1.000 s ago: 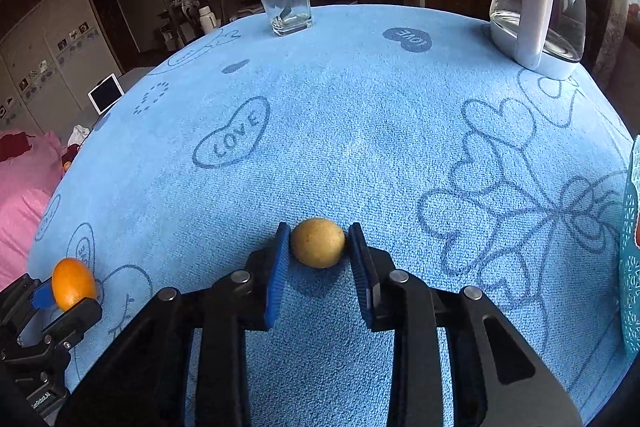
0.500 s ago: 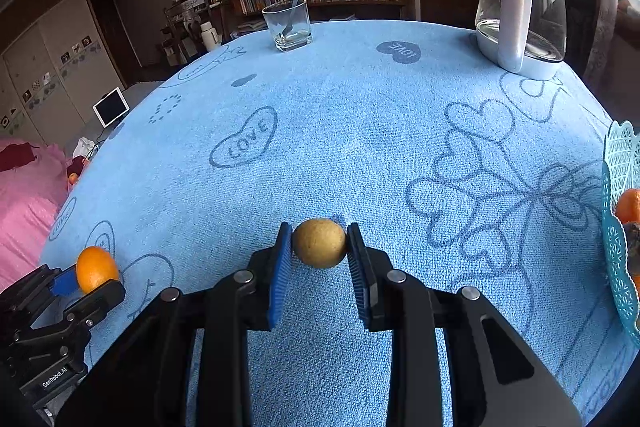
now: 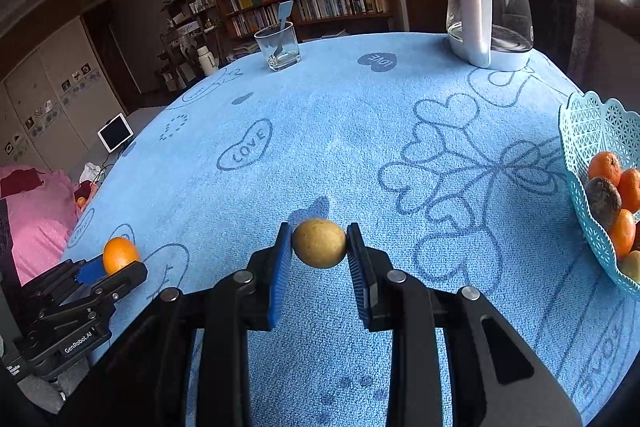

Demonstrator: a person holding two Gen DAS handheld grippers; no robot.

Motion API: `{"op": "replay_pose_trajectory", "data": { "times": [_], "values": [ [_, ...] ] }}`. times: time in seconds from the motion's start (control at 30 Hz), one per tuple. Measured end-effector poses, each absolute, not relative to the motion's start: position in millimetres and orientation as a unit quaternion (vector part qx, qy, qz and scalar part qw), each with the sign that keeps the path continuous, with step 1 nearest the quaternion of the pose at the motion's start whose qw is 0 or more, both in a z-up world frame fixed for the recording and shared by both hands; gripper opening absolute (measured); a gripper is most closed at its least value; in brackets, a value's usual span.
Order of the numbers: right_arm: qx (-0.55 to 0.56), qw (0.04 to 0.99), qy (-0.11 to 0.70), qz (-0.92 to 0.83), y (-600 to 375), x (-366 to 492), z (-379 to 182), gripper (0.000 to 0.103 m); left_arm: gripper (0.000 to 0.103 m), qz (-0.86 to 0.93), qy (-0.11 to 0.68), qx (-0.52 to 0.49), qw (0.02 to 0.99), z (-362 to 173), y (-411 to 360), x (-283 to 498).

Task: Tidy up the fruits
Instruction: 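Carry the yellow fruit into the basket and open the right tool while the left tool holds the orange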

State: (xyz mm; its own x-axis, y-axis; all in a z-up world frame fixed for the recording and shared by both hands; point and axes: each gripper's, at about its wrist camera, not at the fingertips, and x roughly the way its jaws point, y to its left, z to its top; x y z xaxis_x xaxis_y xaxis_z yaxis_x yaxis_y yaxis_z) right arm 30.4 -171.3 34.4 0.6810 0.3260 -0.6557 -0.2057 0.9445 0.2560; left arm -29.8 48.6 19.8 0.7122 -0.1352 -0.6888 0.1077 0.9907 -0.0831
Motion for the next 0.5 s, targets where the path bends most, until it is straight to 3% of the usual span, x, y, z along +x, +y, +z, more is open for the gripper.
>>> {"op": "replay_pose_trajectory", "data": {
  "times": [0.5],
  "values": [
    [0.102, 0.924, 0.348, 0.12, -208.7, 4.4, 47.2, 0.028, 0.045, -0.045, 0.368, 0.003, 0.929, 21.8, 41.8, -31.2]
  ]
}}
